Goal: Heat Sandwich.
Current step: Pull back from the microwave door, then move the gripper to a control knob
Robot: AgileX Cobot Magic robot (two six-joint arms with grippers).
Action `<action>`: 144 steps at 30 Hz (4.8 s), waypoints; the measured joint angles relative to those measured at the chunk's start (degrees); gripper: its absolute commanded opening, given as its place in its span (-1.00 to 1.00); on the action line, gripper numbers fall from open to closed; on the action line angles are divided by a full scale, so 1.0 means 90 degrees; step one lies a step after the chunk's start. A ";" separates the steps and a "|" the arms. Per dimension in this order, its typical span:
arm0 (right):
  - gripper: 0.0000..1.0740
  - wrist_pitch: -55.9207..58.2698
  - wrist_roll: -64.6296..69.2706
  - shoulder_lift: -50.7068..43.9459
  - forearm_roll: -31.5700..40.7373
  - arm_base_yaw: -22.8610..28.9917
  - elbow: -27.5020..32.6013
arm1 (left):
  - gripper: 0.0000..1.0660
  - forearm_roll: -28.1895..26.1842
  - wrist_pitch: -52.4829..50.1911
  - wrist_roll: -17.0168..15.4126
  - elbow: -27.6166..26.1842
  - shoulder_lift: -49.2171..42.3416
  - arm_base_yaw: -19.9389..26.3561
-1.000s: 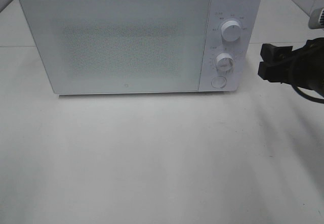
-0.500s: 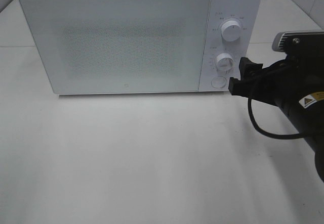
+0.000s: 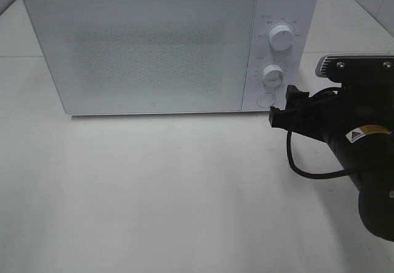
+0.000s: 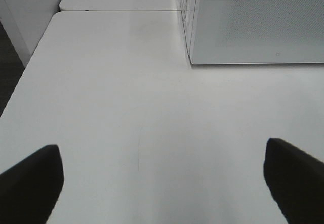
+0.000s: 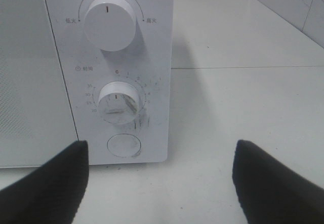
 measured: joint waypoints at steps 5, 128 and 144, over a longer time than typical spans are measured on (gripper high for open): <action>0.42 0.0019 -0.0045 0.0013 -0.0019 0.0000 0.0000 | 0.90 0.0000 0.0000 0.0000 0.0000 0.0000 0.0000; -0.78 0.0643 0.8295 0.2114 -0.1713 -0.1350 -0.2317 | 0.90 0.0000 0.0000 0.0000 0.0000 0.0000 0.0000; -0.76 0.0630 1.1052 0.2133 -0.1662 -0.1350 -0.2311 | 0.90 0.0000 0.0000 0.0000 0.0000 0.0000 0.0000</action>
